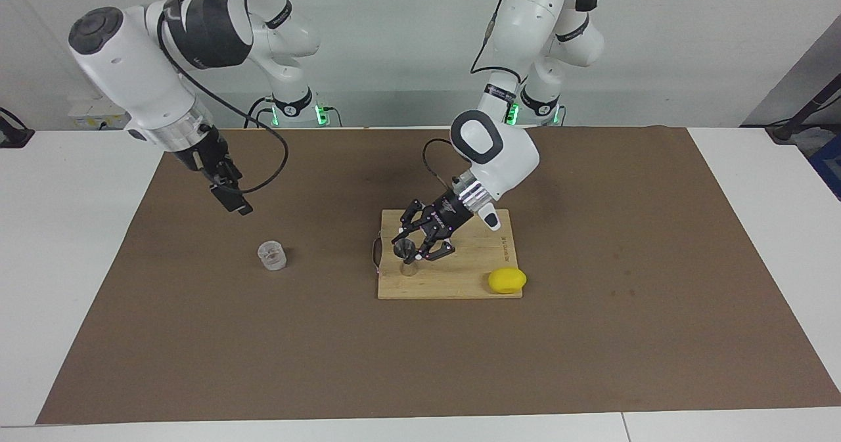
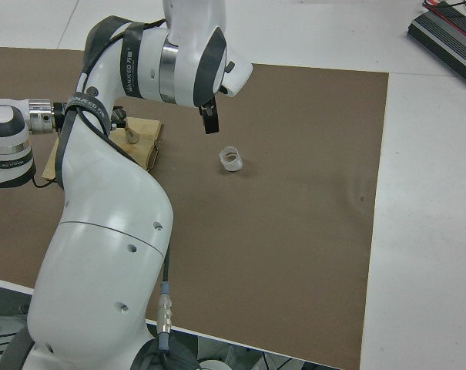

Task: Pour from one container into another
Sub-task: 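Lower the metal cup onto the board while the right gripper reaches out, then open the left gripper and withdraw while the right gripper grasps the glass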

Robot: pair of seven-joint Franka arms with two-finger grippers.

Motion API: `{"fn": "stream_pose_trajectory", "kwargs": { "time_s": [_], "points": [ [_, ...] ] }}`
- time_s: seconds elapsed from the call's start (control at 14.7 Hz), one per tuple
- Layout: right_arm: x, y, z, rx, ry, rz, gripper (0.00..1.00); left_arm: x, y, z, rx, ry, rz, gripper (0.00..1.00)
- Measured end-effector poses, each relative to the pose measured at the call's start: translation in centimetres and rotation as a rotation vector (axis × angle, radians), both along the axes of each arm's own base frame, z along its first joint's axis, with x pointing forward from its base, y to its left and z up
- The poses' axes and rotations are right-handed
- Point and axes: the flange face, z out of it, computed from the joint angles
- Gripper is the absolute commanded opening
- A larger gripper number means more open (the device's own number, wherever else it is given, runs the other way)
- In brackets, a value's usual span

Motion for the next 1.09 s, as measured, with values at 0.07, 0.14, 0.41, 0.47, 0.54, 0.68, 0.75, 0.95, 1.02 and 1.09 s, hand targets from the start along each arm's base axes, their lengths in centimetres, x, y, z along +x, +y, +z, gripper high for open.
{"fn": "stream_pose_trajectory", "kwargs": {
  "time_s": [0.07,0.14,0.41,0.47,0.54,0.68,0.75,0.95,1.02,1.09],
  "points": [
    [0.5,-1.2,-1.4,0.032,0.020,-0.037,1.00,0.0,0.1,-0.1,0.002,0.002,0.002,1.00],
    [1.0,-2.5,-2.9,0.062,0.038,-0.071,1.00,0.0,0.1,-0.1,0.003,0.003,0.004,1.00],
    [2.7,-5.8,-9.4,0.126,0.097,-0.160,1.00,0.0,0.0,0.4,-0.004,-0.003,0.003,1.00],
    [3.0,-6.2,-10.9,0.138,0.108,-0.174,1.00,0.0,0.0,1.0,-0.010,-0.009,0.002,1.00],
    [3.2,-6.6,-12.1,0.145,0.113,-0.183,1.00,-0.1,-0.1,1.8,-0.018,-0.019,0.000,1.00],
    [3.3,-7.2,-14.0,0.172,0.127,-0.189,1.00,-0.6,-0.2,4.0,-0.019,-0.052,-0.024,1.00],
    [3.3,-7.5,-14.7,0.190,0.134,-0.189,1.00,-0.8,-0.1,5.0,-0.006,-0.077,-0.054,1.00],
    [3.3,-9.6,-17.8,0.250,0.136,-0.156,1.00,0.3,2.2,7.8,0.042,-0.144,-0.129,1.00],
    [3.2,-10.6,-19.0,0.274,0.134,-0.147,1.00,1.4,4.1,8.5,0.058,-0.162,-0.128,1.00],
    [3.2,-11.5,-20.2,0.292,0.134,-0.141,1.00,2.4,6.3,9.2,0.086,-0.184,-0.124,1.00]
  ]
}}
